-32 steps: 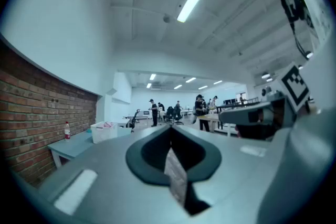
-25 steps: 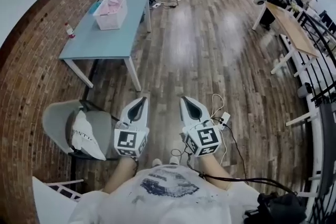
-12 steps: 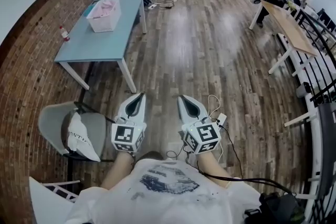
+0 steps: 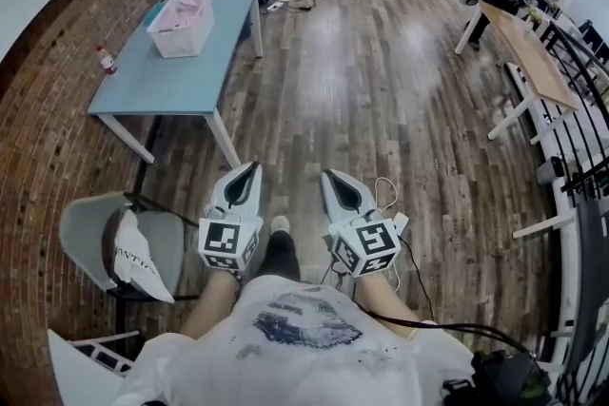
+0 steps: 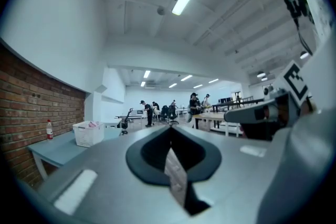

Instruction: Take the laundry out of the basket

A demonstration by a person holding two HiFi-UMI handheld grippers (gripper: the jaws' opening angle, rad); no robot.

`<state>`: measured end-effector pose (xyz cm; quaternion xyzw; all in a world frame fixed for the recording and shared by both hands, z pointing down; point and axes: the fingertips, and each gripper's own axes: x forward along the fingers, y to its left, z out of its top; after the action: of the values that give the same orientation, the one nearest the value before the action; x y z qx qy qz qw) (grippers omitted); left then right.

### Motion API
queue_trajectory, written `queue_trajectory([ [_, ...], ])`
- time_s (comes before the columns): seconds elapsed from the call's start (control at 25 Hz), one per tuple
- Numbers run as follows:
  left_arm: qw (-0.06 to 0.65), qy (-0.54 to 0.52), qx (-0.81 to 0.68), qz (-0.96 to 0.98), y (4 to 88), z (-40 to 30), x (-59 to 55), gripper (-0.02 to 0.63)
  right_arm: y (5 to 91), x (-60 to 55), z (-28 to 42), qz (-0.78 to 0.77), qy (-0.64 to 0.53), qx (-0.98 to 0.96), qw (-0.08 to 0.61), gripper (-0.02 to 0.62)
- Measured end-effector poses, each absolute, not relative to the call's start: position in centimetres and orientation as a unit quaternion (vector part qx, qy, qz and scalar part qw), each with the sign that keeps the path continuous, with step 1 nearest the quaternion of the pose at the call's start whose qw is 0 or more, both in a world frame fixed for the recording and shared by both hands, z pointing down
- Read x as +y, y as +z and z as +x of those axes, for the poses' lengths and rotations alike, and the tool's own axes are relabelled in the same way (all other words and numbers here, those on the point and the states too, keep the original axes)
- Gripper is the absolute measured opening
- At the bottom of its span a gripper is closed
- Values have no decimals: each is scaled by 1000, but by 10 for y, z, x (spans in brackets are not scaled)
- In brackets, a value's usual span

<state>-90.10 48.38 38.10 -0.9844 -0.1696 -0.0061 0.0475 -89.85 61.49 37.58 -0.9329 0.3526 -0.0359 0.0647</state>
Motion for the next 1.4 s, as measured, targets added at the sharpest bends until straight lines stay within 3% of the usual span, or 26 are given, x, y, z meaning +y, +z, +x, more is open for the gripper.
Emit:
queue_trajectory([
  [0.68,33,-8,-153,-988,383,-554,339,-9,382,462,-546,-919,-63,385,53,-3],
  [1.4,24,-21,-74,-997,402,-377,239,-9,402,355,-340,-880,-86,462,74,-3],
])
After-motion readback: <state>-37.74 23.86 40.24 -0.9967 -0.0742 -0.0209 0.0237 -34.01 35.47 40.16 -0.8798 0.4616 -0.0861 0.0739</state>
